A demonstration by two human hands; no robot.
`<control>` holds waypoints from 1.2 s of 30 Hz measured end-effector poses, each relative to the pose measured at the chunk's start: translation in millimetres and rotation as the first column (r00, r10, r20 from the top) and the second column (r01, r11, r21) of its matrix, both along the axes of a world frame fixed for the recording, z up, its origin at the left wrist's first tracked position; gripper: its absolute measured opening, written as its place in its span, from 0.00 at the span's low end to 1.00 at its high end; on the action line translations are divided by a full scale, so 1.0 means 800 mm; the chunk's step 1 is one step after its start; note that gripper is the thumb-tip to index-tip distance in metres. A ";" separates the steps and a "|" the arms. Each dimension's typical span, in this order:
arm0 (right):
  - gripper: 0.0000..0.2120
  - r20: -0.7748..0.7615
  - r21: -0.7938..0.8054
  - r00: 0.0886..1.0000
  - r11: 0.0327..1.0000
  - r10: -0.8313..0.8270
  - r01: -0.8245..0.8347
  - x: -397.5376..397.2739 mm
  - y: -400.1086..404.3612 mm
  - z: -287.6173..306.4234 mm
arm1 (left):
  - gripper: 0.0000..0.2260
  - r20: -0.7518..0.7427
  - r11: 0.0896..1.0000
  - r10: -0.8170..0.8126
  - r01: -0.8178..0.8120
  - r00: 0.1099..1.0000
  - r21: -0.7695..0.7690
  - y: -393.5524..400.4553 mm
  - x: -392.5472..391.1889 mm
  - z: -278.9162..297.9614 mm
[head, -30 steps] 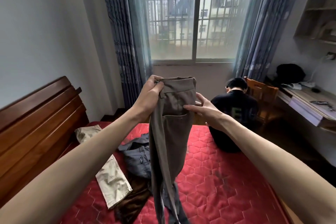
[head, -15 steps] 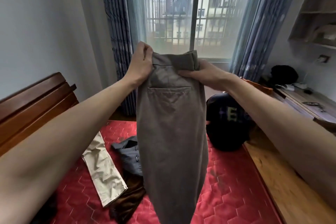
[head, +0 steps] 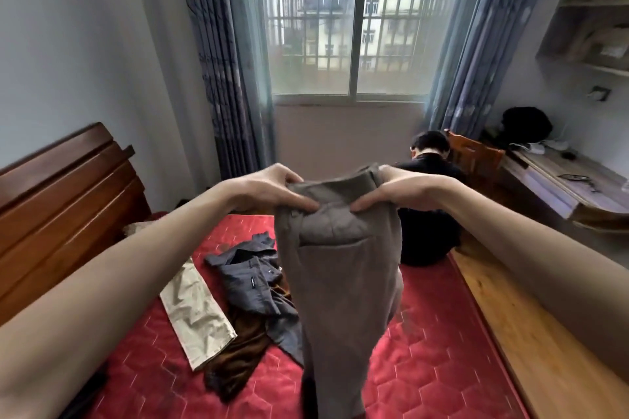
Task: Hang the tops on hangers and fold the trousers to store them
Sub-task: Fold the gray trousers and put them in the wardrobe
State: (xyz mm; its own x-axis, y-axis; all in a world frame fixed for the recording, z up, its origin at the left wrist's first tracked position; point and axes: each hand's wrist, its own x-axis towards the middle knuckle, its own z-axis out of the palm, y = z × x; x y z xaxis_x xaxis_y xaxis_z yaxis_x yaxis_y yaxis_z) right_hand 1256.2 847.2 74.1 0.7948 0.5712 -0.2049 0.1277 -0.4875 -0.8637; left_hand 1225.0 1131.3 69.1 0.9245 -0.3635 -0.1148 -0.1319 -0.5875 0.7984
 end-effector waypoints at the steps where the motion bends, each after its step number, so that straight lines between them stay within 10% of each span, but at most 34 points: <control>1: 0.14 -0.086 -0.079 0.995 0.996 0.045 -0.052 -0.006 -0.003 -0.005 | 0.16 -0.097 0.998 -0.026 0.031 0.995 0.046 -0.004 -0.005 -0.009; 6: 0.14 -0.418 -0.278 0.884 0.896 0.211 -0.346 -0.024 -0.004 -0.042 | 0.12 -0.578 0.942 -0.161 0.299 0.800 0.152 -0.020 -0.019 -0.045; 11: 0.07 -0.401 -0.306 0.899 0.900 0.175 -0.311 -0.009 0.012 -0.071 | 0.13 -0.657 0.878 -0.167 0.414 0.735 0.239 -0.020 0.006 -0.061; 15: 0.08 -0.024 -0.365 1.000 0.931 -0.008 -0.002 0.050 0.035 -0.083 | 0.12 -0.387 0.919 0.033 0.124 0.922 0.374 -0.005 0.063 -0.075; 19: 0.05 0.395 -0.334 0.915 0.915 -0.083 0.228 0.120 0.063 -0.073 | 0.08 0.000 0.954 0.226 -0.221 0.974 0.201 0.008 0.123 -0.075; 24: 0.11 0.805 -0.121 0.568 0.891 -0.170 0.438 0.180 0.077 0.020 | 0.10 0.584 0.897 0.343 -0.442 0.735 0.030 0.005 0.173 0.011; 29: 0.15 0.906 0.162 0.280 0.870 -0.319 0.466 0.172 0.054 0.110 | 0.19 0.802 0.885 0.379 -0.434 0.461 -0.170 -0.011 0.174 0.096; 36: 0.15 0.936 0.093 0.281 0.920 -0.211 0.379 0.104 0.000 0.048 | 0.16 0.877 0.973 0.088 -0.229 0.473 0.026 -0.016 0.123 0.045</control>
State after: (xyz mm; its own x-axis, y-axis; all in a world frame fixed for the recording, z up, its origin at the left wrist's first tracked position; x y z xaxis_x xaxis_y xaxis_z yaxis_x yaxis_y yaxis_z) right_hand 1339.7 846.9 112.5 0.6207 0.2909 0.7280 0.6122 -0.7599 -0.2184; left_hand 1323.0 1118.8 104.8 0.6180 -0.2483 0.7459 -0.6075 -0.7531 0.2526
